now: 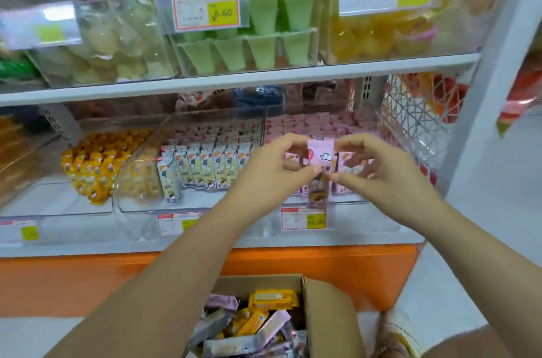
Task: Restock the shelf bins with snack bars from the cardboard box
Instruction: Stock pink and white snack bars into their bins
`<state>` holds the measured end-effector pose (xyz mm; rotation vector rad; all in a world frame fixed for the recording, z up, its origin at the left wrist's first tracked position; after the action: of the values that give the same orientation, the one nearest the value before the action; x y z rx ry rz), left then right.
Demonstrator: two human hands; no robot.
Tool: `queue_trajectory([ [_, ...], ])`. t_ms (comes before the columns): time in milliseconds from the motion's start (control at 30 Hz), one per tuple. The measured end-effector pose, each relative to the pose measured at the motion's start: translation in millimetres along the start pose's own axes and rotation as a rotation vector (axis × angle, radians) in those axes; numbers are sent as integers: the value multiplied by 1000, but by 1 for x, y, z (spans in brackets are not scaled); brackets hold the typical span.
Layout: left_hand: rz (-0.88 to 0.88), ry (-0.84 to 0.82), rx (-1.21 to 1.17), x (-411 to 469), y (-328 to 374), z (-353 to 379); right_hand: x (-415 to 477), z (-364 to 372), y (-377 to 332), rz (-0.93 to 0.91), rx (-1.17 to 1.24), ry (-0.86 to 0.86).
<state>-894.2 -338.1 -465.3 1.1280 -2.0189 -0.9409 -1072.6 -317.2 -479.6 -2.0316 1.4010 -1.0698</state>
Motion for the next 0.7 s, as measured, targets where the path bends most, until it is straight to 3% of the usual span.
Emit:
queue_trajectory([
  [133,19,-53,55,39,4,11,20,-12,12,-50,12,-44],
  [267,18,-173,98,78,-8,14,43,-28,35,-23,-140,-34],
  [433,45,-161,664,126,-41,21,63,-39,59,94,-373,-98],
  [600,33,-241,822,148,-50,39,74,-39,64,128,-389,-270],
  [700,70,-237,922,146,-57,37,79,-35,63,112,-378,-289],
])
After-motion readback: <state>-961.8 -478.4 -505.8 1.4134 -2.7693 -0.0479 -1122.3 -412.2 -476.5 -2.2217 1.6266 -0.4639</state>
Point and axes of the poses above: each hand's wrist, its own x-axis towards the middle knuckle, its own z-axis out of the palm, y = z × x, the point moved 2 cm from there along x, towards the middle knuckle, and after that the axes turned 6 degrees about -y, right-handed, at the moved point
